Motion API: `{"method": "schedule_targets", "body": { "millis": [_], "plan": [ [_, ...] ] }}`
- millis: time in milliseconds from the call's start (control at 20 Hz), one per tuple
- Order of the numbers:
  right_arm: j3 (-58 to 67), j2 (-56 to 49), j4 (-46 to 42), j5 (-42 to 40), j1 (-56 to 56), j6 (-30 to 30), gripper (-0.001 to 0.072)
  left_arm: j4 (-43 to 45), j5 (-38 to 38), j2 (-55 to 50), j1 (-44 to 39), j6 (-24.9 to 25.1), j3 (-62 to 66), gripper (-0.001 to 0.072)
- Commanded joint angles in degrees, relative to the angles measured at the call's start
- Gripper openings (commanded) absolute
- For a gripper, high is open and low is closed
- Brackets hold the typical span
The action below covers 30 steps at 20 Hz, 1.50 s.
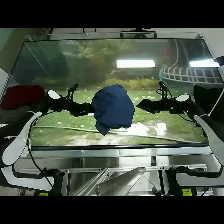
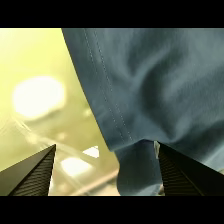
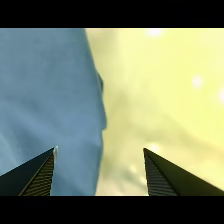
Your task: Fold the shirts.
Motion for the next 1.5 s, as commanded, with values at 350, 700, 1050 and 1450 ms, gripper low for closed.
{"method": "schedule_targets", "body": {
  "millis": [350, 700, 1050, 1450],
  "plan": [
    [3.7, -8.1, 11.9, 0.0, 6.3, -6.5, 0.0416, -5.9, 1.3, -5.0, -9.1, 2.0, 4.1, 0.0003],
    [8.5, -7.5, 17.6, 4.2, 5.8, -10.1, 0.0016, -5.8, -4.0, 5.6, -5.3, 0.8, 11.4, 0.0012],
    [23.7, 14.0, 21.7, 18.8, 0.4, -9.5, 0.0016, -5.9, -12.2, 26.8, 2.2, -2.8, 28.5, 0.0012],
    [27.5, 42.2, 5.6, 1.7, 1.3, -12.0, 0.0016, 0.9, -2.5, 42.0, -3.0, -5.0, 37.6, 0.0014]
  ]
}}
